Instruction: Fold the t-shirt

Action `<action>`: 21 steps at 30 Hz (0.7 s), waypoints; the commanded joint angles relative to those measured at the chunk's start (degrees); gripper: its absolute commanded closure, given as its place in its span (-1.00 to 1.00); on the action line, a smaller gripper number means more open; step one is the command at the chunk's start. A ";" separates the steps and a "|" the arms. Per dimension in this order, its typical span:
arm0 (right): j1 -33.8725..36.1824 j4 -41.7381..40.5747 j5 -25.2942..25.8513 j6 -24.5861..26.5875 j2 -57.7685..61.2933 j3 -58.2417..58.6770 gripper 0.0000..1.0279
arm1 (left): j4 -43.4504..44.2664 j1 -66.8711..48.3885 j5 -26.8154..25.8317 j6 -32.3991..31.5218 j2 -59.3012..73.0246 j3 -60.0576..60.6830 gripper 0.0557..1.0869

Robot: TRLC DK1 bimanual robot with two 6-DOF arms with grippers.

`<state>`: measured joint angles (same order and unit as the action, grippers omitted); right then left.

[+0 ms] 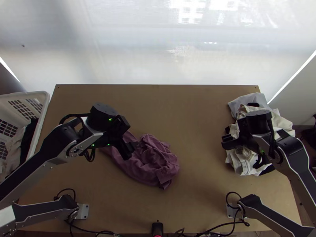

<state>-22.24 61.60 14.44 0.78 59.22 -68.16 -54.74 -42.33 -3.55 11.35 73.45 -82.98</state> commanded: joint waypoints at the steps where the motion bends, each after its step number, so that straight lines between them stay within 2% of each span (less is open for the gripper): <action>1: -2.63 0.01 -6.26 -1.92 2.21 0.57 -0.90 | 0.42 15.96 -0.14 7.01 -8.50 14.60 -0.90; 3: -4.48 0.18 -8.99 -1.83 4.32 0.75 -0.90 | 1.74 18.07 -0.05 7.54 -9.47 19.00 -0.90; 5: -6.50 0.01 -9.60 -1.92 6.78 0.57 -0.90 | 3.50 19.47 -0.14 7.63 -9.55 23.30 -0.90; 7: -8.79 -0.61 -10.04 -2.09 9.25 -0.48 -0.90 | 5.96 20.18 -0.14 6.05 -9.82 26.29 -0.90; 10: -12.04 -0.52 -13.38 -3.85 12.76 -1.98 -0.90 | 9.56 20.62 -0.14 2.36 -9.99 28.84 -0.90; 13: -17.58 -0.87 -13.38 -4.20 15.05 -2.15 -0.90 | 13.96 20.62 -0.05 0.86 -9.73 31.39 -0.90; 21: -30.32 -1.14 -13.38 -5.87 26.74 -4.96 -0.90 | 22.40 25.71 -0.05 1.65 -5.51 35.34 -0.90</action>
<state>-42.98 60.73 1.80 -3.70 77.12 -70.48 -38.54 -20.67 -3.60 13.06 65.71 -51.90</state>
